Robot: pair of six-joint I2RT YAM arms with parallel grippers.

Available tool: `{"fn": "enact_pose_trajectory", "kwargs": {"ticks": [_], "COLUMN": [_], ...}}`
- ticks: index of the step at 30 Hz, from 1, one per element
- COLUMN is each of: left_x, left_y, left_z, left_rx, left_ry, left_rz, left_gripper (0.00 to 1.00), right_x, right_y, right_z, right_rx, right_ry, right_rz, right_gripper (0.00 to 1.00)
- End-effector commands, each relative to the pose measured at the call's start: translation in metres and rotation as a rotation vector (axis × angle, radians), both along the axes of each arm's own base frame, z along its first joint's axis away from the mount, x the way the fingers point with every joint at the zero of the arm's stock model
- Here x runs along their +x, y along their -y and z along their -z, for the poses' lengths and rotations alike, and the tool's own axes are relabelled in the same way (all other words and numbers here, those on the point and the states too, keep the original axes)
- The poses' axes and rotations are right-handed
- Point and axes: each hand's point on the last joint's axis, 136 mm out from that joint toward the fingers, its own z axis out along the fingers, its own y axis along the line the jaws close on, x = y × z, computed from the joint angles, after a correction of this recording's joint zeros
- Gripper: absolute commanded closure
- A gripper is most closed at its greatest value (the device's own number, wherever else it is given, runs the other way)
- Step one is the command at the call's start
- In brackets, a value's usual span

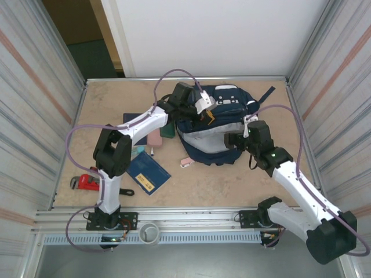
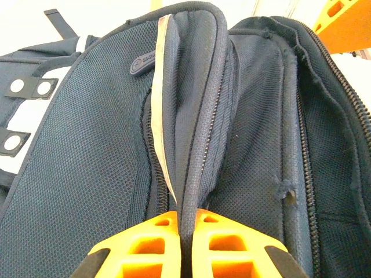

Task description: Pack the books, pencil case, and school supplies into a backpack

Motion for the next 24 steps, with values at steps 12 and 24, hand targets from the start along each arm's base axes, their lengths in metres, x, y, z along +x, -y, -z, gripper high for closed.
{"fn": "enact_pose_trajectory", "kwargs": {"ticks": [12,24], "left_x": [0.021,-0.06], "left_y": [-0.015,-0.235], "left_z": [-0.018,0.031], "left_rx": [-0.045,0.096], "left_ry": [-0.021,-0.337], "left_rz": [-0.181,-1.076], "left_gripper": [0.47,0.27], "right_x": [0.006,-0.048], "right_y": [-0.025,-0.188], "right_z": [-0.01,0.015], "right_rx": [0.037,0.135], "right_ry": [-0.019,-0.211], "right_rz": [-0.033,-0.507], "right_gripper": [0.03,0.06]}}
